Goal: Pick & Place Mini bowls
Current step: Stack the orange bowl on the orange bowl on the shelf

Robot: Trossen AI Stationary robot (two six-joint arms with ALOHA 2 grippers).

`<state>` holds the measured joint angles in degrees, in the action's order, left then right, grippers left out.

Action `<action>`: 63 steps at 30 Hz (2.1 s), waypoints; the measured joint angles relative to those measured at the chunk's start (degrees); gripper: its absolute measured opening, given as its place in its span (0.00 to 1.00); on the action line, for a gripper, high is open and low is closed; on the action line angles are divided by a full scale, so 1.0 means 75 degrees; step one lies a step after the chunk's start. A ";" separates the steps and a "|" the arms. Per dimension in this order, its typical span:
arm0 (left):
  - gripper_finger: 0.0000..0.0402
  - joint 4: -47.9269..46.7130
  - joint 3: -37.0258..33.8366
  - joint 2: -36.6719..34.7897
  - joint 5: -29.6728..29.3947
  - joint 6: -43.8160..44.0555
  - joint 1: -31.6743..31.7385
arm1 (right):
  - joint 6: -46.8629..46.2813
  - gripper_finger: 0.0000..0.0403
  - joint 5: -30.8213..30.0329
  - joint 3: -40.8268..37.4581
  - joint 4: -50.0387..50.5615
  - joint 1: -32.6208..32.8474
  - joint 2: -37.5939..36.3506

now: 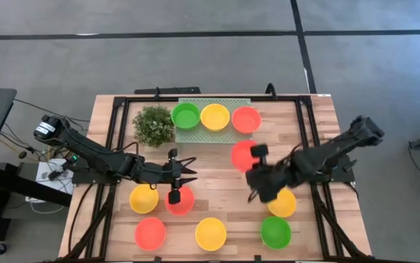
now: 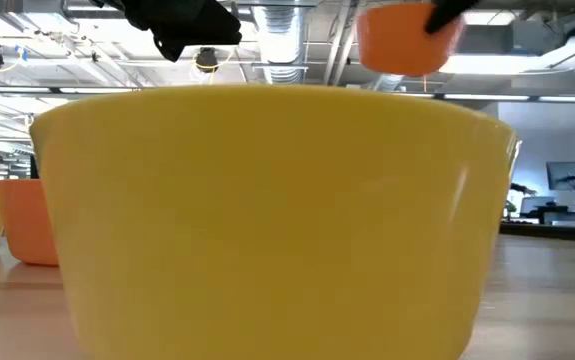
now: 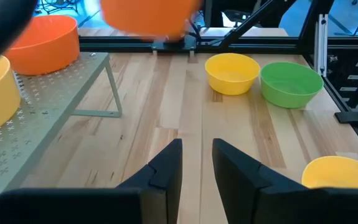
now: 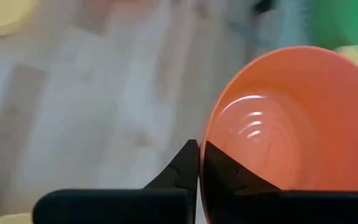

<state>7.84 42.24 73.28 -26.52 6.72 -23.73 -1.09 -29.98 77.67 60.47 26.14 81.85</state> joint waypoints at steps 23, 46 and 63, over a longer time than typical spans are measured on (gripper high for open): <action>0.22 0.0023 0.0000 -0.0001 0.0003 -0.0028 0.0000 | 0.2341 0.00 0.1741 -0.0015 -0.0127 -0.4869 -0.0347; 0.22 0.0049 0.0000 -0.0006 0.0000 -0.0055 0.0003 | 0.2461 0.03 0.3229 -0.0009 -0.0480 -0.5360 0.0241; 0.22 0.0051 0.0000 -0.0006 0.0000 -0.0055 0.0003 | 0.2826 0.16 0.3425 -0.0009 -0.0830 -0.5341 0.0238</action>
<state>8.23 42.24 73.23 -26.52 6.31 -23.70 20.11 -4.29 77.60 54.25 -13.91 83.64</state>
